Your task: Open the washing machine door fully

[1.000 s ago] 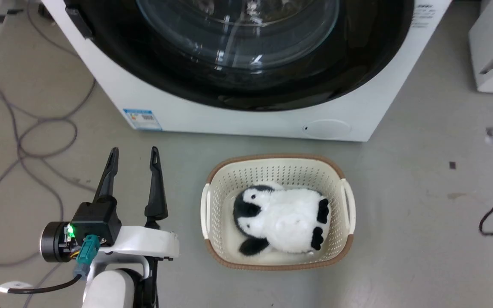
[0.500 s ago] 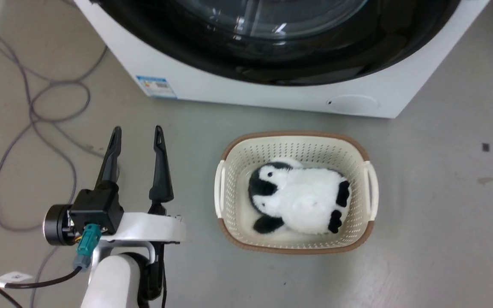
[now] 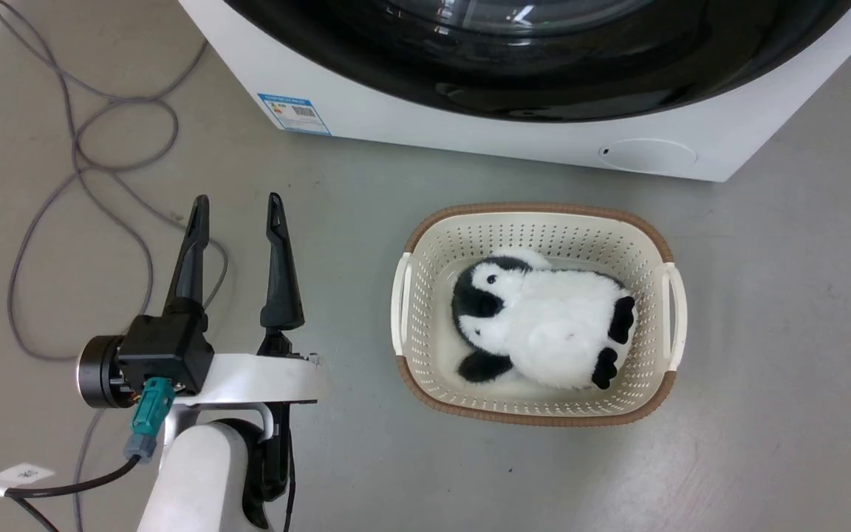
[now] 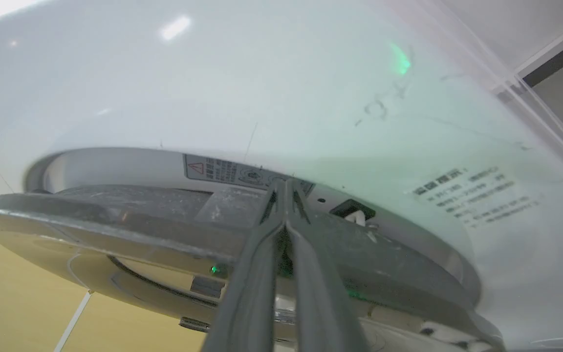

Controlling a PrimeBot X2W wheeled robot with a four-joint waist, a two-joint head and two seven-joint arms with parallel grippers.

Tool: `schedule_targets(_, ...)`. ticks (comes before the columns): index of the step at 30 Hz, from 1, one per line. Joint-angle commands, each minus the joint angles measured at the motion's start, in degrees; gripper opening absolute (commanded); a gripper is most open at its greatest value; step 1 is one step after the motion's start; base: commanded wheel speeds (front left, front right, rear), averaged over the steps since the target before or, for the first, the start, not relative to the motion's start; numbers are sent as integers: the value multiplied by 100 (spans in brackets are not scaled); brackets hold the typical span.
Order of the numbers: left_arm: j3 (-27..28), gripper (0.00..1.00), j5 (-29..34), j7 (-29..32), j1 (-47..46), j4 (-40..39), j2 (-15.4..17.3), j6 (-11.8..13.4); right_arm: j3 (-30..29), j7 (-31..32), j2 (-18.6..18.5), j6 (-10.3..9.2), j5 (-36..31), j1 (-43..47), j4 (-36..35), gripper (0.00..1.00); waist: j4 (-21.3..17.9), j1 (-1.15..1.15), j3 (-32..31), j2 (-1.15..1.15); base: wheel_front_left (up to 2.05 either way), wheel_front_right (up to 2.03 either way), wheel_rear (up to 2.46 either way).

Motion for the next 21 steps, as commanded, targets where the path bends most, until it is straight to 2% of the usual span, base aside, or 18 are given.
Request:
schedule_targets(1, -27, 100, -55, -74, -119, -2, 3, 42, 116, 94, -95, 5, 250, -289, 140, 0, 30, -1, 54, 0, 0, 0, 0)
schedule_targets(8, -50, 100, -89, -158, -189, 29, 3, 82, 438, 659, -206, 6, 940, -479, 126, 0, 53, -1, 134, 0, 0, 0, 0)
schedule_targets(21, 107, 100, 40, -158, 68, 142, 3, -52, 860, 1199, -197, 6, 1316, 526, -536, 0, -256, -1, -411, 0, 0, 0, 0)
